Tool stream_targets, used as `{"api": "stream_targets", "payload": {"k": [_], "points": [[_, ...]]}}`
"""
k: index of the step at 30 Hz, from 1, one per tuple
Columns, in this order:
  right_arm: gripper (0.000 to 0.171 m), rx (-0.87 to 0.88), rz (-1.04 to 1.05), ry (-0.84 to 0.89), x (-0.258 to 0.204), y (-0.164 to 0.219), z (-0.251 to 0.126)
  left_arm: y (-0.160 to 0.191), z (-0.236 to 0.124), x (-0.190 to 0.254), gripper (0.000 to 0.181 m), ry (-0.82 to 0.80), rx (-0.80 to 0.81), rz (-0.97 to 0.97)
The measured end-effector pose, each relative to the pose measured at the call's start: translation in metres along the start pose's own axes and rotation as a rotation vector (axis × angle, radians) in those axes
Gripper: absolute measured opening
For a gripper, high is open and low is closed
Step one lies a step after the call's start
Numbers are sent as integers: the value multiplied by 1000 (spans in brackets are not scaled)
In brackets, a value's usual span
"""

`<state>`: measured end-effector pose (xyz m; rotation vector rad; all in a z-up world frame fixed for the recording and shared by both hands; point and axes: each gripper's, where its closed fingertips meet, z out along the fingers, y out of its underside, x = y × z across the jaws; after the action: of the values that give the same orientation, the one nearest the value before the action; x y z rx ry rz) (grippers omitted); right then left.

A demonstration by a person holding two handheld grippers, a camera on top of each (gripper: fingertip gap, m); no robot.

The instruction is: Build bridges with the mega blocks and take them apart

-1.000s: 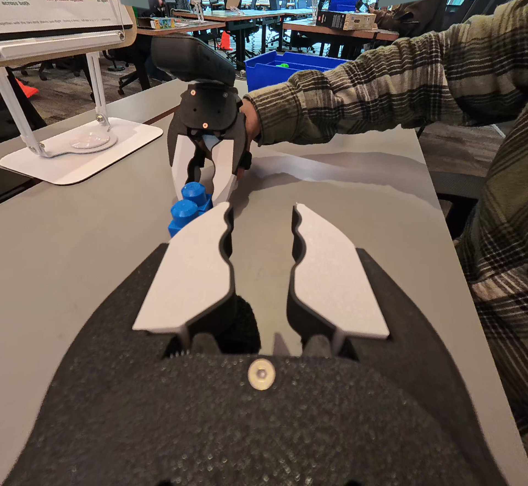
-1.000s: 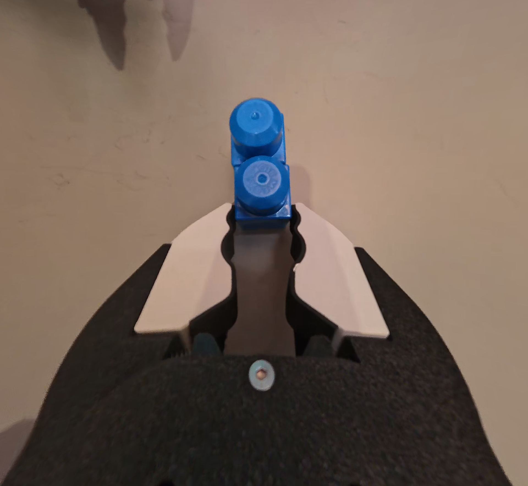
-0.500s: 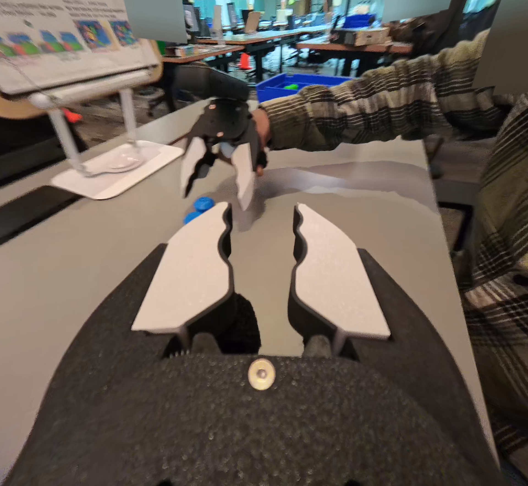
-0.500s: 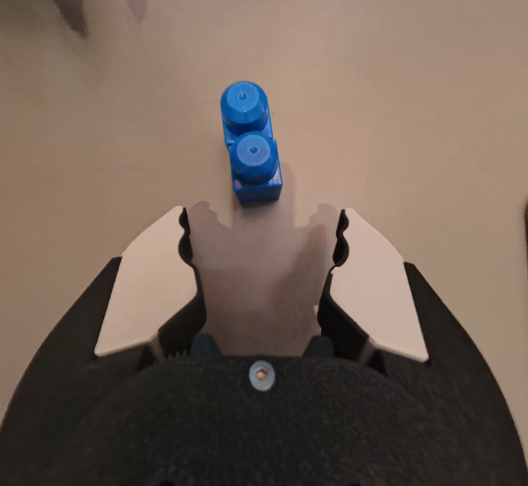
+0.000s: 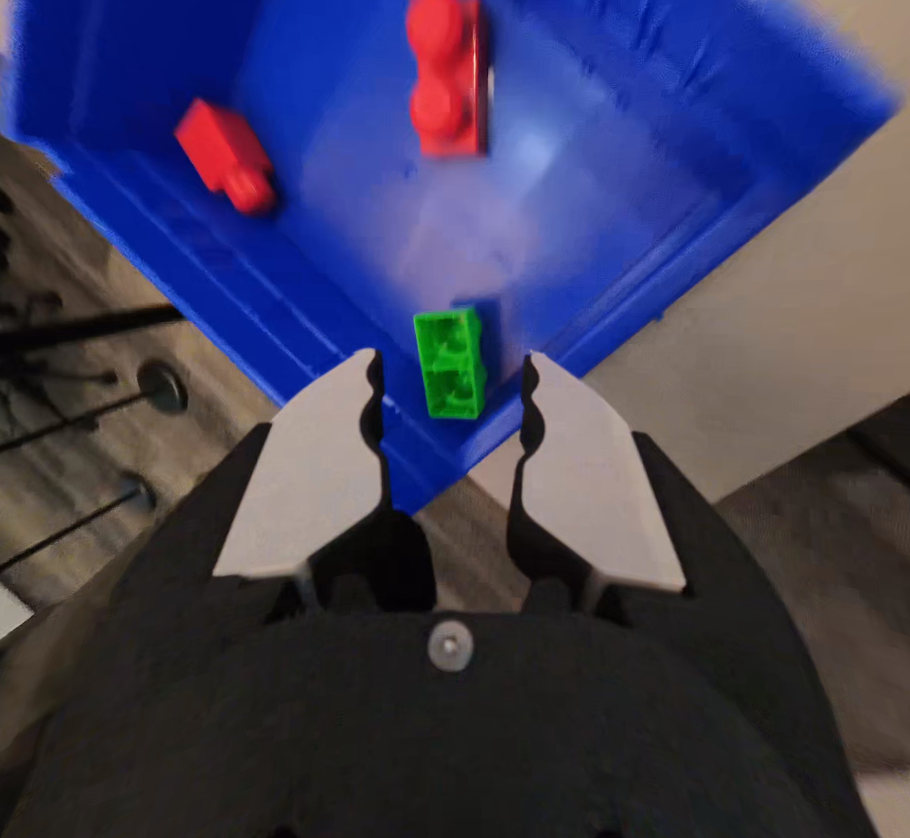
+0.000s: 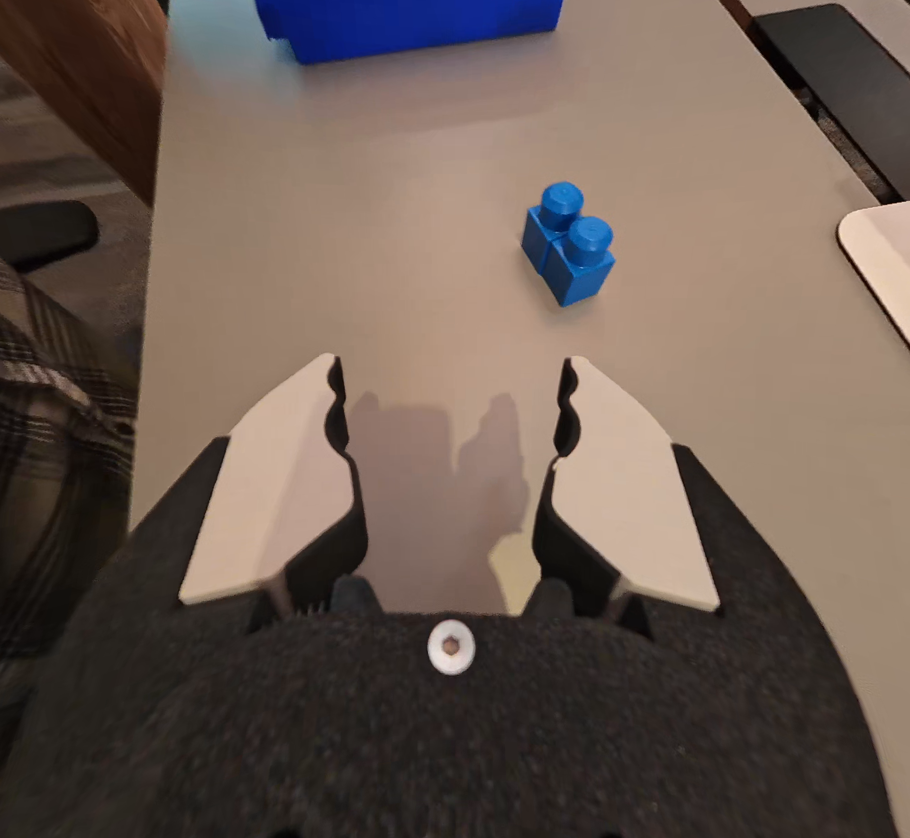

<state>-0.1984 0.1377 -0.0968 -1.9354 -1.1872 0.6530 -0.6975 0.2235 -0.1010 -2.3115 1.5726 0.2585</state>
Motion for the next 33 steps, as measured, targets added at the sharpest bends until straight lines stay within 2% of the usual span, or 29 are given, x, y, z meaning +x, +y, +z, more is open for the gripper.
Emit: {"api": "stream_targets", "payload": {"k": [2,6,13,16,19,23,30,31,33], "points": [[82,10,18,4,-10,3,-3,14,17,-5,54,51,-144,37],[83,-16,38,21,-19,14,-7,20,51,-8,54,145,-289,53],[84,-22,61,57,-16,18,-18,29,88,-1,53,212,-449,49],[84,-26,60,60,-16,18,-19,29,91,2,38,235,-461,42],[83,-23,63,54,-17,20,-18,30,91,0,38,219,-458,21],[81,-25,76,41,-18,26,-14,19,87,-4,38,200,-341,-46],[76,-3,90,23,-21,30,-9,-65,65,-52,38,18,289,-307],[76,-2,94,15,-21,31,-8,-70,68,-53,38,32,330,-351],[76,-7,97,8,-23,33,-7,-62,83,-52,38,61,255,-432]]}}
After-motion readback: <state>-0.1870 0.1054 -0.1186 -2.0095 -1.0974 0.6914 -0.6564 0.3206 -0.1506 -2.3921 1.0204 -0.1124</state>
